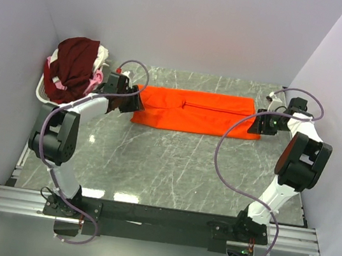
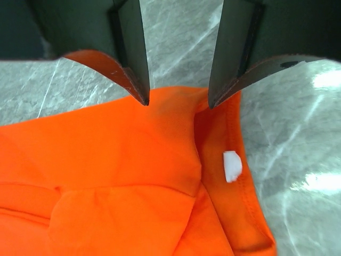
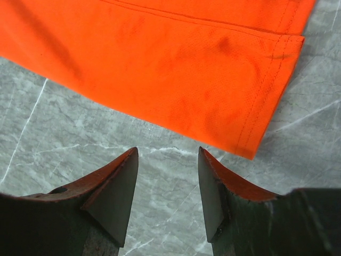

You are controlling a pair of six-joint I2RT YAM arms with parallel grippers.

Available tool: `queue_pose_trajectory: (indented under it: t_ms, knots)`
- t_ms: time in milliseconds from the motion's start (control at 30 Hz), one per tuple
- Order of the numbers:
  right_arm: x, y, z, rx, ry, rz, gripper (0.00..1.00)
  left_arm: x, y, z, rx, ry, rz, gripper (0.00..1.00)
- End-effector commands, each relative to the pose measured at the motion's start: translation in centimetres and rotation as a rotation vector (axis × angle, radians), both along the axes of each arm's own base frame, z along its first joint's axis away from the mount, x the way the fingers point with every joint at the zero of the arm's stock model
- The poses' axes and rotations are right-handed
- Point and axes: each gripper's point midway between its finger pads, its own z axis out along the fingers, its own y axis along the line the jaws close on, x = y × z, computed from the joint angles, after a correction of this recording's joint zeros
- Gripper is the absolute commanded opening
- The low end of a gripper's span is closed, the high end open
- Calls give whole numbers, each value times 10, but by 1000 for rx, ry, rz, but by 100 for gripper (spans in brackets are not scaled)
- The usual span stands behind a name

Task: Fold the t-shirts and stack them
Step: Fold the tshirt

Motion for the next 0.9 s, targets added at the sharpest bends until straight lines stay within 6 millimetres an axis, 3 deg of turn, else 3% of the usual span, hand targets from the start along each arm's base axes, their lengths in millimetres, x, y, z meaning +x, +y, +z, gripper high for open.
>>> queue_pose_trajectory:
  t_ms: [0,233,467,600,867]
  knots:
    - [8,-2,8,16,-28,2,56,5,10,18,44,-63,14,53]
    - [6,-1,6,19,-23,7,56,15,7,13,46,-57,-21,52]
    - [5,-1,7,24,-25,9,56,10,3,-12,9,19,-74,45]
    - [5,0,6,24,-23,10,56,-1,2,-24,-7,59,-86,36]
    - [5,-4,0,8,-7,-1,56,-15,0,-8,-56,28,-73,16]
